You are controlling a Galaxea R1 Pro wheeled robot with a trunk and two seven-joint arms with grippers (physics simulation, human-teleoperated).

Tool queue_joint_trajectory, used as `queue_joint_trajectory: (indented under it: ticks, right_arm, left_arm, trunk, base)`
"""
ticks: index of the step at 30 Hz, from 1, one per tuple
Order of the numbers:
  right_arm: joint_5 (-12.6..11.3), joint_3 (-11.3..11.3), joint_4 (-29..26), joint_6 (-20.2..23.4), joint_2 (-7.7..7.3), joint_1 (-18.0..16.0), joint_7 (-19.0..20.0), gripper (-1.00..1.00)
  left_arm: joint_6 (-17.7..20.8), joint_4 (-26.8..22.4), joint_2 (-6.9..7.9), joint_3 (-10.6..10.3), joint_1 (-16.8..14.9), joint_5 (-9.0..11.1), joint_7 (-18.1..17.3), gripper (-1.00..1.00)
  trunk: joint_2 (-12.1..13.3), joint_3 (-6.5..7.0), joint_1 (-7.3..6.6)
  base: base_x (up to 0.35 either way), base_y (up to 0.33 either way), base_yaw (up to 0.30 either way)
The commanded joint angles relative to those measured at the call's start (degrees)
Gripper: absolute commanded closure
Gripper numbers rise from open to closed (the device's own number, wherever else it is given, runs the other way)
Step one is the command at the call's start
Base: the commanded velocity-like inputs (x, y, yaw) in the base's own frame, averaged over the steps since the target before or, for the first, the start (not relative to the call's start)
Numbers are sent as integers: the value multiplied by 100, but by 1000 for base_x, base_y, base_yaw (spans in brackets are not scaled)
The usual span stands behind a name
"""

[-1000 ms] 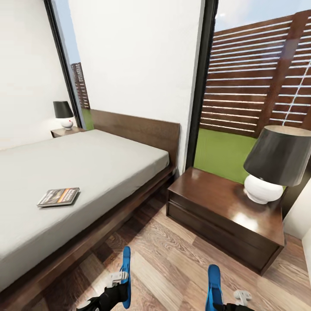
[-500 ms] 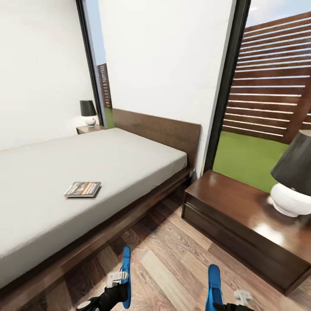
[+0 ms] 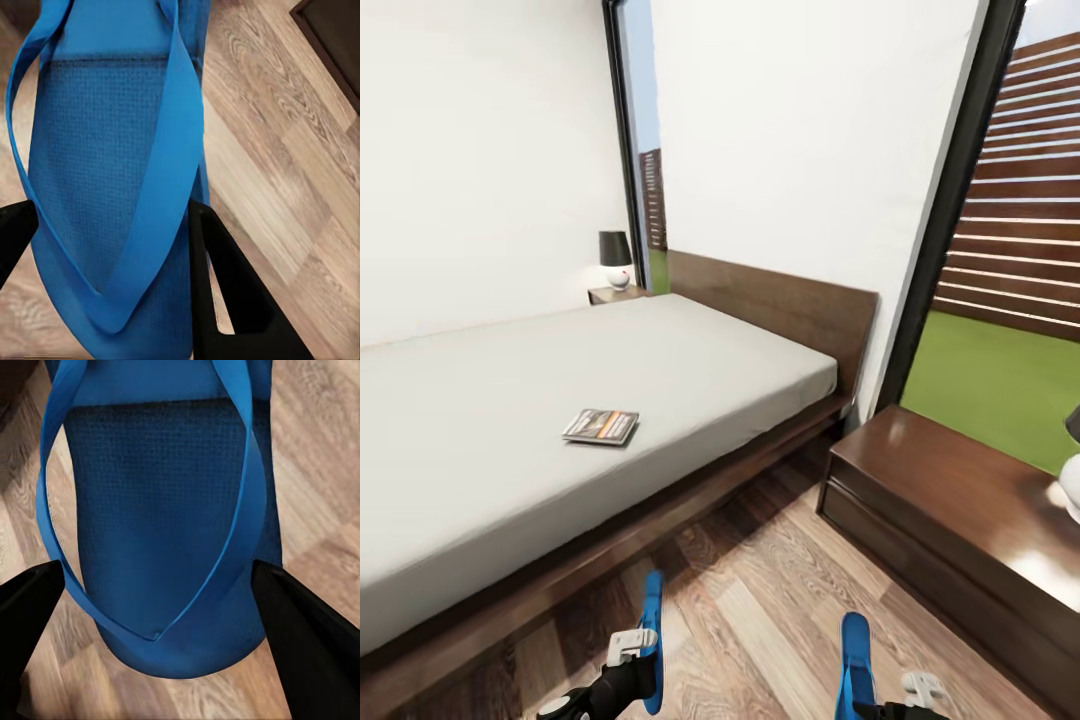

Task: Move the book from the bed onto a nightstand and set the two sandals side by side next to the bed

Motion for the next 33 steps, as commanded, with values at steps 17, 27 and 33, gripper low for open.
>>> queue_joint_trajectory:
  ticks: [17,27,33]
  right_arm:
    - [-31,3,-1,16,-3,-1,20,100]
    - [-31,3,-1,16,-3,-1,21,100]
    - [-31,3,-1,16,-3,-2,21,100]
  left_arm:
    - [-8,4,3,-27,-5,39,6,100]
    - [-8,4,3,-27,-5,39,6,100]
    - [-8,4,3,-27,-5,39,6,100]
  trunk:
    - [-2,-5,-1]
    - [-2,-5,-1]
    - [-2,-5,-1]
  base:
    - [0,0,284]
    - [0,0,284]
    - [0,0,284]
